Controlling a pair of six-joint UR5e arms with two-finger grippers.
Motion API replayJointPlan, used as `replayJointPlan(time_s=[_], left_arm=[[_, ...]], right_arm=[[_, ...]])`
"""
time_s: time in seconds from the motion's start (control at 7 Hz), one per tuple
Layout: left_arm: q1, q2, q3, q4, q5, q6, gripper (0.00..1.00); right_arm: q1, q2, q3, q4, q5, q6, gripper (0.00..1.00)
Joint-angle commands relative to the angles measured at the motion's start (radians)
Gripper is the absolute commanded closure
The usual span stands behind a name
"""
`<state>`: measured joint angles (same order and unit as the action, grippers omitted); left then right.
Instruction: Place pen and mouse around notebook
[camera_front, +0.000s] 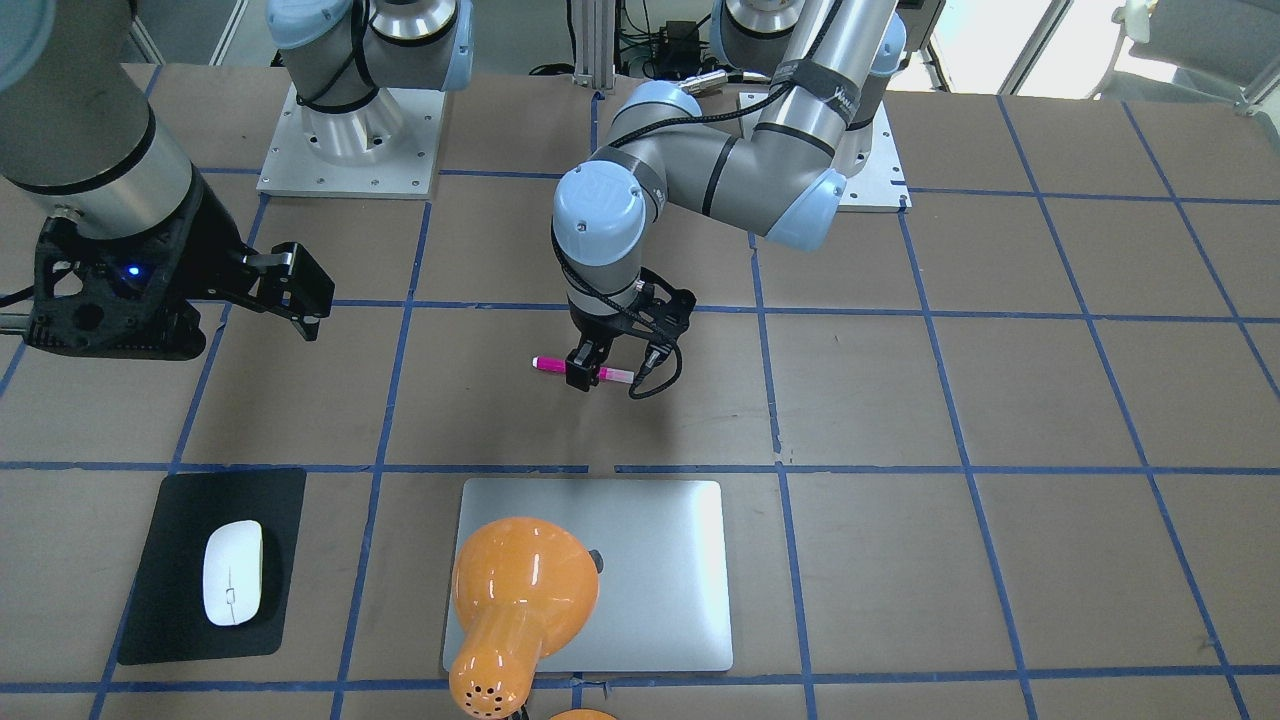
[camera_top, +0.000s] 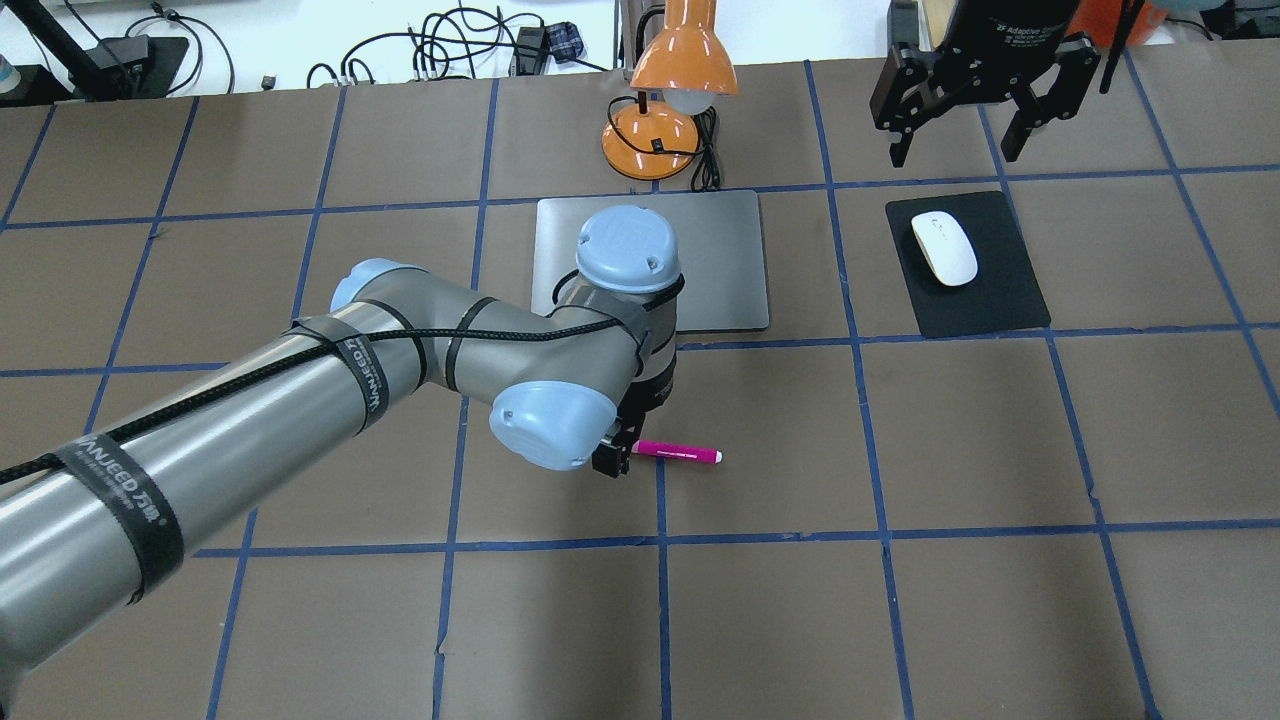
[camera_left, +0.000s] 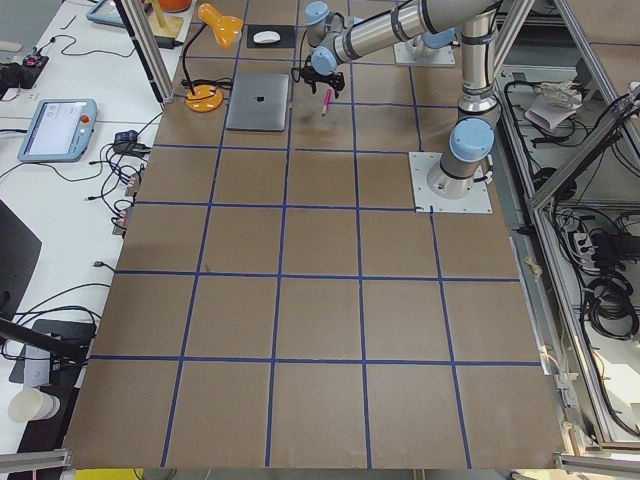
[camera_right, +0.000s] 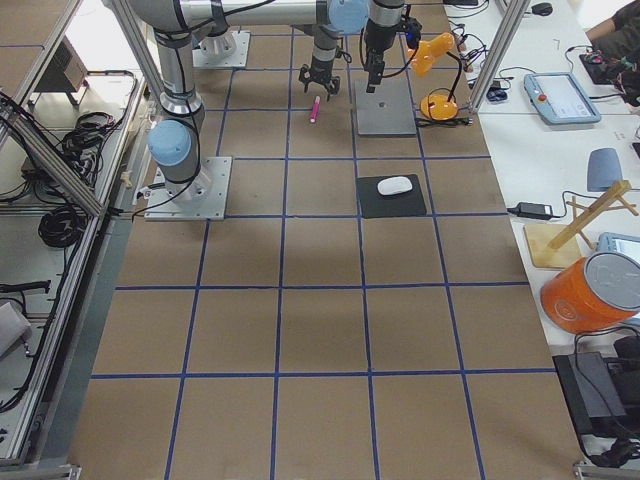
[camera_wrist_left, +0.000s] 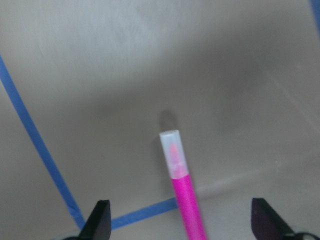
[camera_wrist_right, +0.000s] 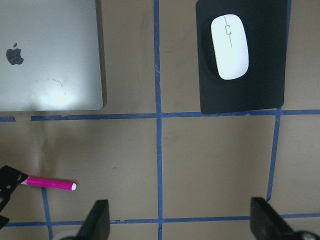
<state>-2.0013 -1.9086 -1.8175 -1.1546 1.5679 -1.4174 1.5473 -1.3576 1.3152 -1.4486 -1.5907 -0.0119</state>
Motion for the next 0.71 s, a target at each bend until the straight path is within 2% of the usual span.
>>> replayJointPlan(time_s=[0.0, 0.14, 0.29, 0.43, 0.57], left_arm=[[0.082, 0.133, 0.119, -0.338, 0.024, 0.538, 0.14], [0.145, 0.193, 0.177, -0.450, 0.067, 0.748, 0.14], [0.214, 0.253, 0.207, -0.509, 0.099, 0.981, 0.14], [0.289, 0.308, 0.210, -0.508, 0.106, 1.208, 0.14], [0.344, 0.344, 0.216, -0.502, 0.100, 1.333, 0.14]], right_arm=[[0.005, -0.003, -0.002, 0.010, 0.009, 0.018, 0.00], [0.013, -0.009, -0.007, 0.011, 0.017, 0.073, 0.00], [0.013, -0.012, 0.004, 0.016, 0.014, 0.052, 0.00], [0.013, -0.024, 0.036, -0.001, 0.020, 0.032, 0.00], [0.013, -0.050, 0.065, -0.018, 0.021, 0.055, 0.00]])
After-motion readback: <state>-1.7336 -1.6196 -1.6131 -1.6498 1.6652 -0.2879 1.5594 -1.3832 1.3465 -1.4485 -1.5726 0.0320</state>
